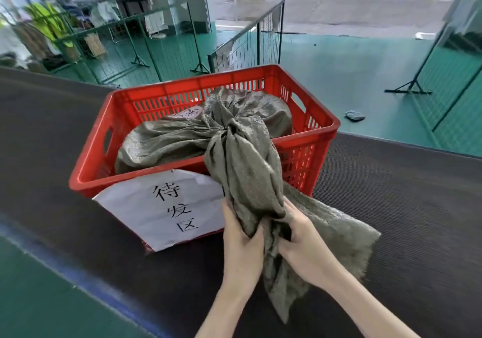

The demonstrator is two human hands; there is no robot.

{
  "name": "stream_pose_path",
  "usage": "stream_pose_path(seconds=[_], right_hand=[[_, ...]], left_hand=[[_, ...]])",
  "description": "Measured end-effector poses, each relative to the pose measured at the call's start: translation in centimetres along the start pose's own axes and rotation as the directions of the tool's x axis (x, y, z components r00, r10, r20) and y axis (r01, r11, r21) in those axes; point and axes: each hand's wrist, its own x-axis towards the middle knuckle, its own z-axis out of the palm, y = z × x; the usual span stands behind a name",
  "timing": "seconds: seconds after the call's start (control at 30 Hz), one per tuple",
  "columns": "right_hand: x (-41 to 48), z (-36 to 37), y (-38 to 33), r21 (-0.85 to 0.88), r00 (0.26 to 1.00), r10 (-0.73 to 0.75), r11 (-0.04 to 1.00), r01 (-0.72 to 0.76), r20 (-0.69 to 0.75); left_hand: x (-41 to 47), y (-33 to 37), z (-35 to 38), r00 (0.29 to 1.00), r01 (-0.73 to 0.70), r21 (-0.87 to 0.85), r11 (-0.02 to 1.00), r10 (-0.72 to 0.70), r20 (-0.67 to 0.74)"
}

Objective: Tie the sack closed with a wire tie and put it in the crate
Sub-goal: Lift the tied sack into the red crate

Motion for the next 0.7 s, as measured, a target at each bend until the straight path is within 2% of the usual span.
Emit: stream_pose_path(seconds=[0.13, 0.23, 0.33, 0.43, 0.53, 0.6, 0.63, 0.7], right_hand=[[1.0, -0.7, -2.0, -0.074, 0.988, -0.118, 0.991, 0.111, -0.098], [2.0, -1.1, -2.6, -0.108, 0.97, -0.166, 0.983, 0.149, -0.175], [3.3, -1.7, -3.2, -0.029, 0.964, -0.164, 0.986, 0.162, -0.21], [5.2, -2.0, -3.6, -0.164, 0.961, -0.223, 0.967, 0.197, -0.162], [7.8, -2.2, -3.6, -0.375, 0.971, -0.218, 0.912, 0.169, -0.093], [9.6, -2.4, -3.4, -0.425, 0.972, -0.21, 0.893, 0.145, -0.108], [10.5, -2.4, -3.4, -0.422, 0.968, -0.21, 0.896, 0.135, -0.137], [12.1, -2.4, -3.5, -0.424, 0.951, -0.219, 0.899, 0.11, -0.217]], left_hand=[[2.2, 3.6, -0.2, 0.976, -0.215, 0.265, 0.94, 0.215, 0.03], [5.3, 6.2, -1.0, 0.884, -0.404, 0.54, 0.739, 0.468, 0.021], [9.3, 8.8, -1.5, 0.795, -0.47, 0.688, 0.553, 0.603, 0.059], [13.6, 11.1, -1.4, 0.746, -0.548, 0.735, 0.4, 0.631, 0.213], [17.7, 12.1, -1.5, 0.633, -0.696, 0.697, 0.173, 0.606, 0.482], [20.5, 11.9, -1.9, 0.556, -0.769, 0.637, 0.053, 0.547, 0.626], [21.8, 11.5, -2.1, 0.543, -0.784, 0.62, 0.027, 0.516, 0.663], [24.0, 10.4, -2.7, 0.565, -0.784, 0.619, 0.036, 0.456, 0.688]])
